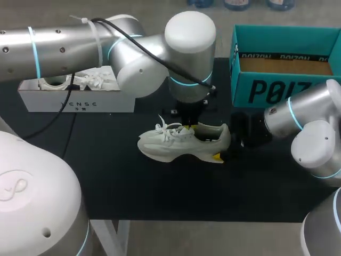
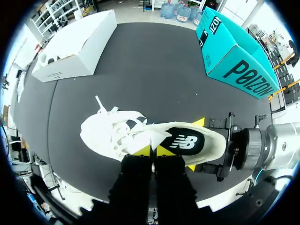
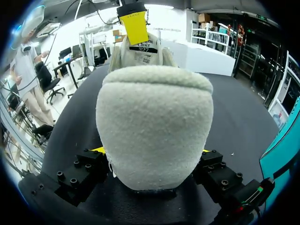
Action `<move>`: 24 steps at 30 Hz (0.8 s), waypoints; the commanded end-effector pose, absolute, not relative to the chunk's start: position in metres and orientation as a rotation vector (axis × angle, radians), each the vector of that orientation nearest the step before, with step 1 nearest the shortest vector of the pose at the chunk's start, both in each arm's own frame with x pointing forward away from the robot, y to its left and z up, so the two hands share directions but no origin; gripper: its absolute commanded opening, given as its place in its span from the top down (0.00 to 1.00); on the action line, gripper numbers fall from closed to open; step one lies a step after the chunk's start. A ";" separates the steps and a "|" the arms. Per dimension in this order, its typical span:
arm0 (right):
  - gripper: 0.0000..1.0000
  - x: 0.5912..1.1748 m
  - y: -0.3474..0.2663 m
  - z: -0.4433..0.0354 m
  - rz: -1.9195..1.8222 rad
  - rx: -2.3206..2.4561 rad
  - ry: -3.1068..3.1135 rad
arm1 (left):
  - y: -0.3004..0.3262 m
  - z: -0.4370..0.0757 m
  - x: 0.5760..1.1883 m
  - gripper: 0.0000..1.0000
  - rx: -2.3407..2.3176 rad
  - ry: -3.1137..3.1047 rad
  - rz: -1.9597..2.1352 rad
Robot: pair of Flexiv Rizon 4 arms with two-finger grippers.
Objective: Take the shoe out of the shoebox, open the shoe tongue, remove and reinsert the insole, then place the shoe into the shoebox
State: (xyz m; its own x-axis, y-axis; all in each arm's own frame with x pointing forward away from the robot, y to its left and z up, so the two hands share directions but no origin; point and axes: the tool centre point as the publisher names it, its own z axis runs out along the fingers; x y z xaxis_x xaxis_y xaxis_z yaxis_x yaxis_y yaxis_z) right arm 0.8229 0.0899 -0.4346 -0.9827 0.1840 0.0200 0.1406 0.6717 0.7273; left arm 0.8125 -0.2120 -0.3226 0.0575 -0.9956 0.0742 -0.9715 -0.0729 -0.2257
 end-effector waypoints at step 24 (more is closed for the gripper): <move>1.00 0.823 0.093 -0.439 1.218 0.276 2.822 | -0.108 -0.327 0.807 1.00 -2.360 1.875 -0.334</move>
